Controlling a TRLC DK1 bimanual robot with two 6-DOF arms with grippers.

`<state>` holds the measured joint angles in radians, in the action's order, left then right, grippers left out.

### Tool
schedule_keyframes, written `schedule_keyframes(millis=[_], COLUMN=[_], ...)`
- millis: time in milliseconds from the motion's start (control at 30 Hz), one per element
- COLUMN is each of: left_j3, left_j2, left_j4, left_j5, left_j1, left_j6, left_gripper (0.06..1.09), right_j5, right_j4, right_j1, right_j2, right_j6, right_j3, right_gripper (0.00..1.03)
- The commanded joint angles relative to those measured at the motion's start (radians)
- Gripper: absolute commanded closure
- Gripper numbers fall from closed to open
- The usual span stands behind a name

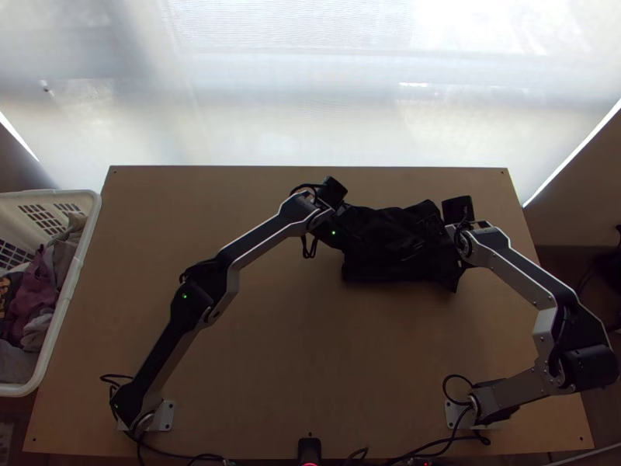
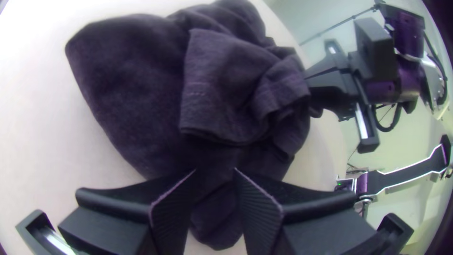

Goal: Fold the t-shirt

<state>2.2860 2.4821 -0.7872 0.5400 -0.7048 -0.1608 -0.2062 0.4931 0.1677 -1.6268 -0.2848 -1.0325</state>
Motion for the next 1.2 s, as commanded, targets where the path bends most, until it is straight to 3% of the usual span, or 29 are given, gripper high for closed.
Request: schedule_keyframes(millis=[0, 100, 367, 600, 967, 1067, 1167], left_j3=[0.017, 0.015, 0.012, 0.009, 0.009, 0.009, 0.01], left_j2=[0.077, 0.097, 0.103, 0.101, 0.098, 0.098, 0.098], left_j4=[0.028, 0.013, -0.027, -0.052, -0.052, -0.052, -0.052], left_j5=[0.015, -0.015, -0.061, -0.098, -0.1, -0.1, -0.1], left_j1=[0.019, 0.021, 0.022, 0.018, 0.008, 0.01, 0.008], left_j6=[-0.065, -0.065, -0.032, -0.006, 0.017, 0.017, 0.021], left_gripper=[0.77, 0.83, 0.83, 0.83, 0.83, 0.83, 0.83], right_j5=[0.001, 0.002, 0.011, 0.093, 0.087, 0.03, 0.025], right_j4=[-0.001, -0.002, -0.025, -0.067, -0.068, 0.018, 0.042], right_j1=[0.01, 0.007, -0.059, -0.234, -0.536, -0.516, -0.379], right_j2=[-0.001, -0.002, -0.031, -0.001, 0.188, 0.223, 0.237], right_j6=[0.012, 0.01, 0.003, -0.002, -0.048, -0.06, -0.057], right_j3=[-0.008, -0.005, 0.014, 0.023, 0.023, 0.002, -0.001], right_gripper=[1.0, 1.0, 1.0, 1.0, 1.0, 1.0, 1.0])
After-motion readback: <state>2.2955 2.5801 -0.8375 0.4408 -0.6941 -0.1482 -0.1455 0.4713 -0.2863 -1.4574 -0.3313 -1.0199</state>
